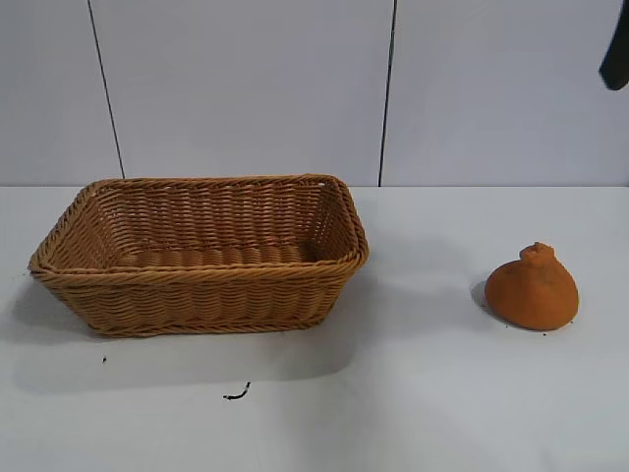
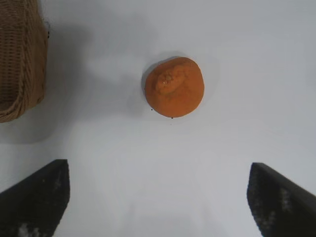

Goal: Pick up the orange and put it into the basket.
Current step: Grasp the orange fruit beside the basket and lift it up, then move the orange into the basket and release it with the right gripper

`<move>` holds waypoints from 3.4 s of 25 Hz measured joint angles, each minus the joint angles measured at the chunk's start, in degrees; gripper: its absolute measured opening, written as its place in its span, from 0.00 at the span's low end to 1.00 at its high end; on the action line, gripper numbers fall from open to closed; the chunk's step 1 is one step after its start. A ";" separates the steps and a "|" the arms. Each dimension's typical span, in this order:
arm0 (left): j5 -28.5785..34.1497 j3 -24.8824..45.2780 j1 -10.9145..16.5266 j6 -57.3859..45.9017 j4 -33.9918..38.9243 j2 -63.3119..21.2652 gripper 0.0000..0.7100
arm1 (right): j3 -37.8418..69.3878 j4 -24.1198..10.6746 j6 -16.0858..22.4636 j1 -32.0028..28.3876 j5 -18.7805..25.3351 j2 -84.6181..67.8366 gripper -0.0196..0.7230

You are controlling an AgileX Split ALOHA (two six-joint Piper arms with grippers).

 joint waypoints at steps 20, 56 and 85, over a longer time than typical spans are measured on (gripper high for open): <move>0.00 0.00 0.00 0.00 0.00 0.00 0.94 | -1.94 -1.00 0.72 0.00 -5.83 22.51 0.91; 0.00 0.00 0.00 0.00 0.00 0.00 0.94 | -27.34 0.13 1.29 0.20 8.73 14.09 0.09; -0.05 0.00 0.00 0.00 0.00 0.00 0.94 | -27.75 0.09 5.73 31.60 -12.47 30.53 0.09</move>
